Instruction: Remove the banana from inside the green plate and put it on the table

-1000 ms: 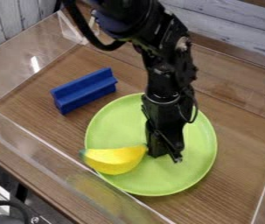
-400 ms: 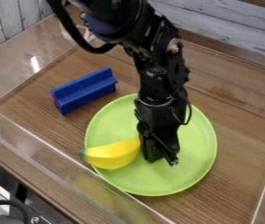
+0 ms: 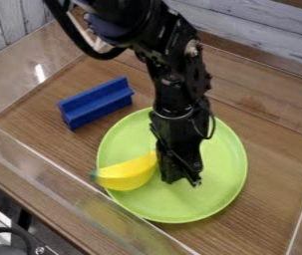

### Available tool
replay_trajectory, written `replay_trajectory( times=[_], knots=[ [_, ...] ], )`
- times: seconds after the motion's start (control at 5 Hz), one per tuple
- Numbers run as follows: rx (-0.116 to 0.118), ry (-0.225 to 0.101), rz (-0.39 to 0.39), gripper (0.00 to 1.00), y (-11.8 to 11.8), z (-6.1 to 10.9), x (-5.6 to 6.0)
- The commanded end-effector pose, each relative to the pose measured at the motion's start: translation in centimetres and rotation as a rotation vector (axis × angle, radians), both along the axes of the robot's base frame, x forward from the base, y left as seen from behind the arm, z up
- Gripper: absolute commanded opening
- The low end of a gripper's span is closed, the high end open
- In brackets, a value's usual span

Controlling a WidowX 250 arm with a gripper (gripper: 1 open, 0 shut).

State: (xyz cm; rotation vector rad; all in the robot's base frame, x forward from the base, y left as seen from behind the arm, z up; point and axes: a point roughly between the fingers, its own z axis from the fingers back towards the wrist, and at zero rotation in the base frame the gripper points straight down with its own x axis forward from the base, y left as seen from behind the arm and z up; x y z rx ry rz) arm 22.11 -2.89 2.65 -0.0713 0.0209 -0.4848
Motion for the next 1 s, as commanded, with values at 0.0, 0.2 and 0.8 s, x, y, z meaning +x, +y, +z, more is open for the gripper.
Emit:
replay_trajectory(
  times=[0.0,0.2,0.8],
  knots=[
    [-0.011,-0.041,0.021,0.00,0.20,0.99,0.24],
    [-0.018,-0.043,0.037,1.00,0.27,1.06,0.16],
    [-0.031,-0.053,0.074,1.00,0.61,1.28,0.21]
  ],
)
